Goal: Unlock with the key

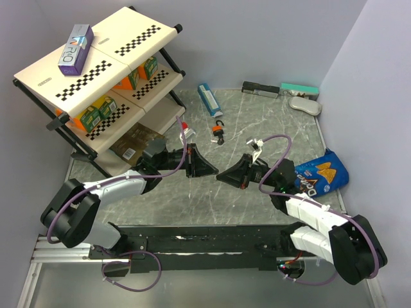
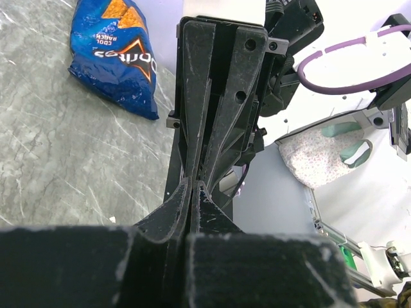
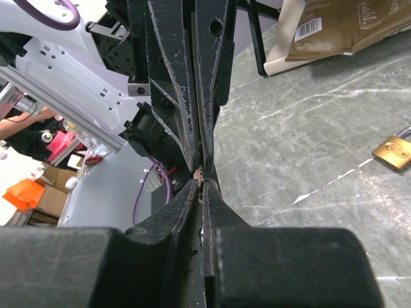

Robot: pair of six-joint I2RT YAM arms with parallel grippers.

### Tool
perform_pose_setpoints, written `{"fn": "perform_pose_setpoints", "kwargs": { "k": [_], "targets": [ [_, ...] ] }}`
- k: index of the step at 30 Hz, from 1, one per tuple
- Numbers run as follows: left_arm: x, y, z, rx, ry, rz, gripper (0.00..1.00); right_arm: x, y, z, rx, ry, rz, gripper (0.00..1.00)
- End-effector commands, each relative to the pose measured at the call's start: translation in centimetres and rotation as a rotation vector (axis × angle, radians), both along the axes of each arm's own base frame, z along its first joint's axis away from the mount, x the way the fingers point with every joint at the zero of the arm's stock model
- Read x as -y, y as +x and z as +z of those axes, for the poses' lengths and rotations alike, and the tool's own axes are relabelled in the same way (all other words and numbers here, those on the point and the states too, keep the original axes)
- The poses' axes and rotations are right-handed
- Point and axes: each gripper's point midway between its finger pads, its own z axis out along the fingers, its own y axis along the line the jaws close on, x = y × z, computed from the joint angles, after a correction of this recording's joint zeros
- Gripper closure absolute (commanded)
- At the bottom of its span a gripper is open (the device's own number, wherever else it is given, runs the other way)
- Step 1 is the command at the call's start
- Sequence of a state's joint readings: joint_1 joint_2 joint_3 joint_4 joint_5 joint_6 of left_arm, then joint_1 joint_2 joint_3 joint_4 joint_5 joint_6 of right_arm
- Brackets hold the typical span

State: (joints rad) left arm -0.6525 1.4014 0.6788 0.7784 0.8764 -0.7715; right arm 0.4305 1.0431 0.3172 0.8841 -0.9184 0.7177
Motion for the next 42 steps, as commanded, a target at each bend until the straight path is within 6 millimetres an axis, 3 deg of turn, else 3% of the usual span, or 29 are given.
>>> {"fn": "perform_pose_setpoints", "kwargs": {
  "k": [1, 6, 11, 18, 20, 21, 23, 24, 25, 27, 29, 32, 34, 38, 40, 42],
  "targets": [
    [0.2, -0.3, 0.9, 0.055, -0.026, -0.026, 0.99, -0.5, -0.3, 1.8, 0.072, 0.038, 0.036, 0.87],
    [0.2, -0.4, 0.9, 0.059, -0.024, -0.028, 0.99, -0.7, -0.4, 1.8, 0.069, 0.038, 0.048, 0.91],
    [0.2, -0.4, 1.0, 0.061, -0.026, -0.025, 0.99, -0.7, -0.4, 1.6, 0.066, 0.034, 0.049, 1.00],
    [0.3, -0.1, 0.9, 0.051, -0.014, -0.013, 0.99, -0.7, -0.3, 1.6, 0.066, 0.039, 0.036, 1.00],
    [0.4, 0.4, 0.8, 0.052, -0.004, 0.012, 0.88, -0.6, 0.1, 1.3, 0.051, 0.037, 0.014, 1.00],
    [0.4, 0.5, 0.7, 0.050, 0.001, 0.020, 0.70, -0.6, 0.2, 1.1, 0.039, 0.034, 0.006, 1.00],
    [0.2, 1.0, 0.7, 0.055, 0.009, 0.055, 0.58, -0.6, 0.7, 0.9, 0.029, 0.029, -0.023, 1.00],
    [0.2, 1.3, 0.8, 0.056, 0.011, 0.077, 0.37, -0.5, 1.0, 0.6, 0.015, 0.021, -0.037, 1.00],
    [0.0, 1.6, 1.2, 0.076, 0.011, 0.105, 0.27, -0.4, 1.2, 0.5, 0.012, 0.017, -0.052, 1.00],
    [-0.4, 2.7, 1.0, 0.070, 0.033, 0.183, 0.11, -0.1, 1.8, -0.1, -0.010, 0.004, -0.091, 1.00],
    [-1.1, 3.6, 1.2, 0.090, 0.044, 0.270, 0.02, 0.2, 2.2, -0.4, -0.020, -0.003, -0.123, 1.00],
    [-2.0, 4.2, 1.5, 0.103, 0.054, 0.350, 0.01, 0.5, 2.8, -1.3, -0.042, -0.037, -0.157, 1.00],
    [-3.3, 5.7, 2.3, 0.077, 0.033, 0.484, 0.00, 0.9, 3.4, -2.1, -0.066, -0.065, -0.204, 1.00],
    [-5.5, 7.6, 1.5, -0.008, 0.036, 0.677, 0.01, 1.7, 4.0, -2.8, -0.079, -0.100, -0.269, 1.00],
    [-6.6, 9.1, -2.1, -0.109, 0.175, 0.780, 0.01, 2.0, 4.2, -2.6, -0.063, -0.107, -0.291, 1.00],
    [-6.8, 10.4, -3.3, -0.165, 0.258, 0.838, 0.01, 2.2, 4.2, -2.8, -0.071, -0.123, -0.302, 1.00]
  ]
}}
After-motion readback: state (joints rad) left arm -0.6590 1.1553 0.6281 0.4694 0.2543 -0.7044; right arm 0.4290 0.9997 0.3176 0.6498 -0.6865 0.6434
